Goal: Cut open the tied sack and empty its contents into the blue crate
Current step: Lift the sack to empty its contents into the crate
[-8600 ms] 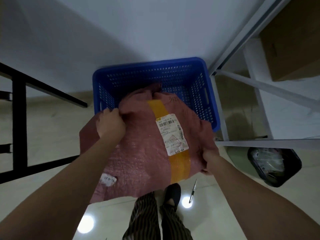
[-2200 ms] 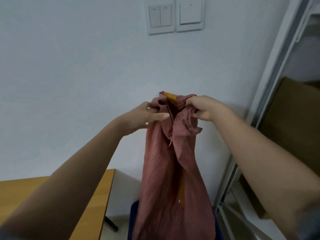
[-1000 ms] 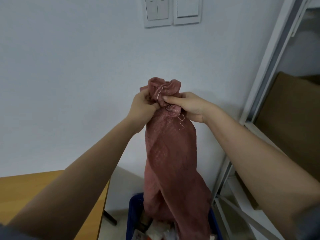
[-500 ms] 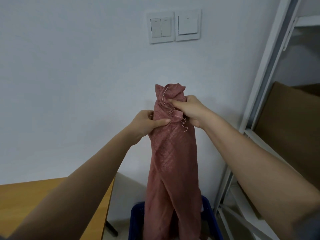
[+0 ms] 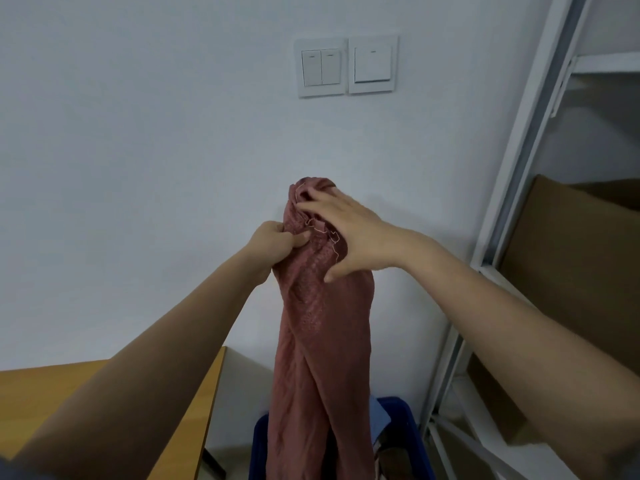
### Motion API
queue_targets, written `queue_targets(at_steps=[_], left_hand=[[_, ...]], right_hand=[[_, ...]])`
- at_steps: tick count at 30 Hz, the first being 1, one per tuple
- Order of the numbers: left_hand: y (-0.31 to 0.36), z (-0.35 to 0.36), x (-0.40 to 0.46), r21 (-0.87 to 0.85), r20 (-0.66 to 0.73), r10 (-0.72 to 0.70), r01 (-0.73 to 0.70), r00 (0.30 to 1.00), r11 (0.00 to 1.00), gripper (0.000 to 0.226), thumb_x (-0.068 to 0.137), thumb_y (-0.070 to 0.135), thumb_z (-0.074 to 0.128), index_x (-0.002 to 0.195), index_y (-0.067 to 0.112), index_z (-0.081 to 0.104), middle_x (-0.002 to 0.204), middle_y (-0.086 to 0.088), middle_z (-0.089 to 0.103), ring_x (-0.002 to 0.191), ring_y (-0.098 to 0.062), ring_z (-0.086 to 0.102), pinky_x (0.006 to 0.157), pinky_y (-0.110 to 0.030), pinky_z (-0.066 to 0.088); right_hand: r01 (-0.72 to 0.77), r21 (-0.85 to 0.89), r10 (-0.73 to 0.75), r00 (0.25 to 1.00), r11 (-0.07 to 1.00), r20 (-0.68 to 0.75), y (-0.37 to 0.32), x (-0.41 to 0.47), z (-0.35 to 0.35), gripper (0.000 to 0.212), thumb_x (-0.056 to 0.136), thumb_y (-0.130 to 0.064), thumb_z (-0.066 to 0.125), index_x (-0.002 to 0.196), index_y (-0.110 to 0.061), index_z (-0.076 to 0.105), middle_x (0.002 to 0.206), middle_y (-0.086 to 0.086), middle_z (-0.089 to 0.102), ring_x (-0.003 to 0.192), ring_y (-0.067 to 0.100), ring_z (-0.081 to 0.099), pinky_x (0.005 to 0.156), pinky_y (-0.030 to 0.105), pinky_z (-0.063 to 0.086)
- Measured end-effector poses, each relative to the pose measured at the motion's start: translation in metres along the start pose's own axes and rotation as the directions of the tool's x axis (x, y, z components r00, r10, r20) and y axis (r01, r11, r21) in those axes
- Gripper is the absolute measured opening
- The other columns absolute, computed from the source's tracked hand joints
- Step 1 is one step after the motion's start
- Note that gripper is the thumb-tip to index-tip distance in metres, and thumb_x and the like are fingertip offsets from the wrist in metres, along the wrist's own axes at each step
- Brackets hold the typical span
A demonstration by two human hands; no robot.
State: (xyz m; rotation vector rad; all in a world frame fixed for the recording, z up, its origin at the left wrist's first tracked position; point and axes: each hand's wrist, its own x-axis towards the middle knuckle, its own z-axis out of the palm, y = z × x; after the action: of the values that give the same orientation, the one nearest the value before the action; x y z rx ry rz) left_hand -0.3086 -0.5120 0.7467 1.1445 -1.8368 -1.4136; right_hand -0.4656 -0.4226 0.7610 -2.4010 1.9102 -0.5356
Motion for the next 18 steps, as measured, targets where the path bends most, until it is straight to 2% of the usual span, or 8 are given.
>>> queue_targets(at_steps=[3, 5, 8, 10, 12, 15, 16, 18], left_hand=[[0.002, 0.003, -0.003, 0.035, 0.090, 0.029, -0.032, 0.996, 0.999, 0.012, 0.092, 0.010, 0.058, 0.095, 0.007, 0.069, 0.101, -0.011, 0.072, 0.096, -0.027, 0.068, 0.087, -0.038, 0.054], [0.001, 0.004, -0.003, 0.034, 0.128, 0.052, -0.057, 0.990, 0.998, 0.013, 0.094, 0.009, 0.055, 0.095, 0.007, 0.068, 0.100, -0.011, 0.071, 0.094, -0.025, 0.067, 0.089, -0.036, 0.053], [0.000, 0.001, -0.004, 0.012, 0.208, 0.078, -0.082, 0.975, 0.997, 0.013, 0.095, 0.013, 0.056, 0.093, 0.008, 0.068, 0.096, -0.009, 0.071, 0.087, -0.022, 0.066, 0.086, -0.035, 0.052], [0.000, -0.002, -0.004, 0.034, 0.242, 0.080, -0.091, 0.967, 0.995, 0.017, 0.095, 0.016, 0.056, 0.083, 0.011, 0.067, 0.086, -0.005, 0.069, 0.078, -0.018, 0.065, 0.077, -0.031, 0.052], [0.000, -0.003, -0.005, 0.085, 0.223, 0.070, -0.091, 0.972, 0.992, 0.021, 0.094, 0.020, 0.058, 0.081, 0.006, 0.065, 0.081, -0.005, 0.067, 0.073, -0.016, 0.061, 0.070, -0.026, 0.051], [0.002, -0.006, -0.007, 0.228, 0.108, 0.126, -0.148, 0.986, 0.962, 0.039, 0.085, 0.033, 0.069, 0.105, 0.000, 0.062, 0.097, -0.007, 0.064, 0.087, -0.017, 0.060, 0.076, -0.027, 0.048], [0.004, -0.008, -0.009, 0.270, 0.071, 0.173, -0.186, 0.982, 0.945, 0.049, 0.080, 0.036, 0.074, 0.118, 0.010, 0.056, 0.108, -0.002, 0.059, 0.095, -0.015, 0.058, 0.077, -0.025, 0.048], [0.009, -0.014, -0.016, 0.351, 0.136, 0.267, -0.298, 0.954, 0.888, 0.087, 0.069, 0.038, 0.083, 0.139, 0.031, 0.032, 0.129, 0.004, 0.041, 0.115, -0.012, 0.047, 0.088, -0.027, 0.045]], right_hand=[[-0.047, -0.107, 0.047, 0.999, 0.993, -0.005, 0.003, 0.002, 0.015, 0.111, 0.059, -0.040, 0.084, 0.147, -0.043, 0.015, 0.159, -0.009, 0.010, 0.148, 0.019, -0.002, 0.116, 0.054, 0.010], [-0.039, -0.142, 0.026, 0.996, 0.989, -0.090, 0.002, 0.002, 0.020, 0.102, 0.059, -0.035, 0.080, 0.143, -0.042, 0.022, 0.152, -0.008, 0.028, 0.144, 0.023, 0.018, 0.114, 0.053, 0.021], [-0.028, -0.109, 0.012, 0.988, 0.994, -0.151, 0.002, 0.007, 0.028, 0.083, 0.060, -0.023, 0.069, 0.134, -0.035, 0.034, 0.125, -0.004, 0.056, 0.108, 0.025, 0.052, 0.092, 0.043, 0.045], [-0.059, -0.051, 0.050, 0.985, 0.997, -0.168, 0.001, 0.009, 0.034, 0.067, 0.064, -0.017, 0.064, 0.126, -0.027, 0.040, 0.104, 0.000, 0.063, 0.091, 0.026, 0.058, 0.076, 0.041, 0.050], [-0.096, 0.017, 0.097, 0.981, 0.995, -0.171, 0.001, 0.010, 0.036, 0.048, 0.068, -0.014, 0.062, 0.113, -0.019, 0.045, 0.091, 0.003, 0.064, 0.083, 0.027, 0.061, 0.068, 0.039, 0.049], [-0.178, 0.119, 0.193, 0.973, 0.977, -0.126, 0.003, 0.010, 0.036, 0.032, 0.068, -0.012, 0.064, 0.090, -0.023, 0.044, 0.079, -0.003, 0.058, 0.078, 0.025, 0.061, 0.061, 0.032, 0.044], [-0.201, 0.146, 0.218, 0.970, 0.969, -0.110, 0.004, 0.010, 0.034, 0.031, 0.067, -0.012, 0.065, 0.084, -0.024, 0.042, 0.077, -0.005, 0.056, 0.078, 0.024, 0.060, 0.061, 0.030, 0.042], [-0.232, 0.211, 0.255, 0.963, 0.949, -0.087, 0.004, 0.009, 0.029, 0.029, 0.065, -0.010, 0.066, 0.082, -0.022, 0.046, 0.080, -0.003, 0.059, 0.080, 0.023, 0.061, 0.063, 0.033, 0.047]])
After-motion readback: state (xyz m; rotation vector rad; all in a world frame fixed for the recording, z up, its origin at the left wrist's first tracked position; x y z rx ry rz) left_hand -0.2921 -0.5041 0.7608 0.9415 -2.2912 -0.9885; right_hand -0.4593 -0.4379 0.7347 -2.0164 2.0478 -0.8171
